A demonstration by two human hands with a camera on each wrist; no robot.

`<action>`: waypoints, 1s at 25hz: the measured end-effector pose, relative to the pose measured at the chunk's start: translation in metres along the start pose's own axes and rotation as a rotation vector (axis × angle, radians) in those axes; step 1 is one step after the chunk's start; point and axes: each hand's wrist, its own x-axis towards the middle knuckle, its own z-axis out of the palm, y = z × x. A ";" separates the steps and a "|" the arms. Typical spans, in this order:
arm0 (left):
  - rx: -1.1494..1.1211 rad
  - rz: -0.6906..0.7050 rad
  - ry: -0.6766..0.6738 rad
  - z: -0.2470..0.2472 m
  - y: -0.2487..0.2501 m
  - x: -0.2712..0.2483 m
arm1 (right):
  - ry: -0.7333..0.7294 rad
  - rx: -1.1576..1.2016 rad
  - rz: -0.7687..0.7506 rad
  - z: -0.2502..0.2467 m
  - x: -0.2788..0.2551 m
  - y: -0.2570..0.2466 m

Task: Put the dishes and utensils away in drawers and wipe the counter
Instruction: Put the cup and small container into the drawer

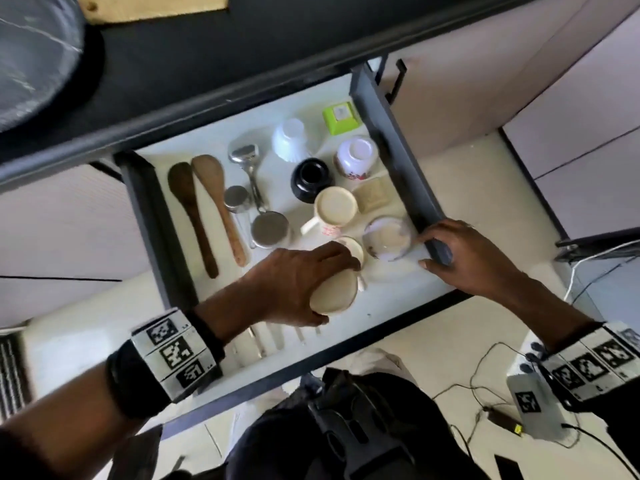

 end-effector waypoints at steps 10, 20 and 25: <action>0.038 0.203 -0.246 0.012 0.044 0.126 | -0.043 0.099 0.009 -0.002 -0.009 0.050; 0.274 0.375 -0.330 0.055 0.031 0.147 | -0.056 0.124 0.096 0.000 -0.005 0.048; 0.284 0.318 -0.319 0.067 0.027 0.139 | -0.076 0.087 0.078 0.002 -0.004 0.048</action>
